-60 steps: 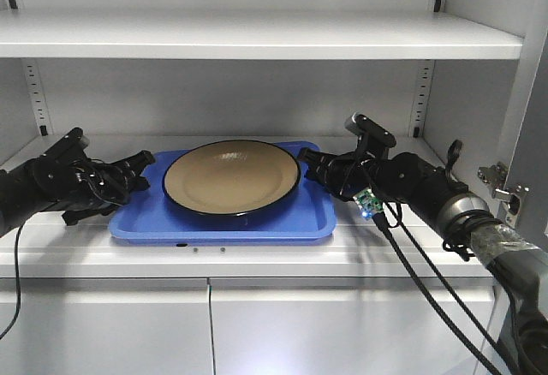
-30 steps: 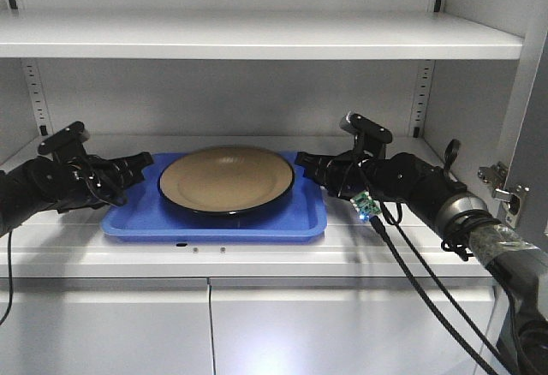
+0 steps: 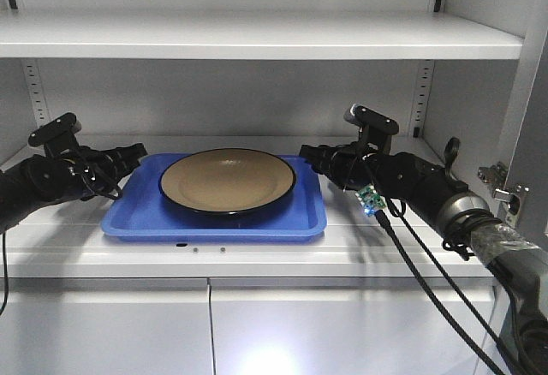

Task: Place disk in tray to left cabinet
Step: 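Push the tray deeper onto the shelf with both grippers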

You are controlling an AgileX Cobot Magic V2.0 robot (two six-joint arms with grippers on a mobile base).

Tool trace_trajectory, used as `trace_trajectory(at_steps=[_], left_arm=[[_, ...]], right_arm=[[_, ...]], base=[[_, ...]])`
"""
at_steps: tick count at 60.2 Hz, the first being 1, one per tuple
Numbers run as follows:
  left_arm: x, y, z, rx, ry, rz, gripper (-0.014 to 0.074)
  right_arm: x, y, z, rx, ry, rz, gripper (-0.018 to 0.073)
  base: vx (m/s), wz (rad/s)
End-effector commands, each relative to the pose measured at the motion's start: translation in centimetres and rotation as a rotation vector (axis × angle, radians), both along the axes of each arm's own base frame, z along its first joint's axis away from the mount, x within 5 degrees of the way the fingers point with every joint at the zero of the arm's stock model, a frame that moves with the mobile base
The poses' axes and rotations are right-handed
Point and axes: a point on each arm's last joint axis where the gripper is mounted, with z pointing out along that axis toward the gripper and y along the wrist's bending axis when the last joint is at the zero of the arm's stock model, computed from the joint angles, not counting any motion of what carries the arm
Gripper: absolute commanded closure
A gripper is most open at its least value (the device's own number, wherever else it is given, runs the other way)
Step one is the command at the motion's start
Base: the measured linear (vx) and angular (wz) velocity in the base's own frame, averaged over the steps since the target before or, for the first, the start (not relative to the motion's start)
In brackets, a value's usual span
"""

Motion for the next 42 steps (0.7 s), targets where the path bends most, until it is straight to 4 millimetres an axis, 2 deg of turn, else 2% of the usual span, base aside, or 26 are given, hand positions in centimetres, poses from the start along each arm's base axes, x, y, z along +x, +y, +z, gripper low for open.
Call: trace_trajectory(at_steps=[1,11,24,42], left_arm=[[-1.4,0.3,6.0,0.01,-0.176,0.029,0.0144],[-2.0,0.3,7.2,0.078,-0.182,0.005,0.0144],[-3.6,-0.3,7.9,0.094,-0.059,-0.089,0.0144],[-4.2,-0.8,6.8,0.096,0.065,-0.157,0.0144]], right_arm=[[-1.1,-0.9,6.5,0.035,-0.188,-0.04,0.0127],[-1.1,-0.9,6.4,0.034,-0.184,-0.038,0.0127],[-1.2,-0.8,6.4,0.034,-0.184,-0.037,0.0127],[-1.2,-0.8,6.4,0.034,-0.184,-0.036,0.0127]], base=[[0.0,0.0],[0.0,0.0],[0.0,0.0],[0.0,0.0]])
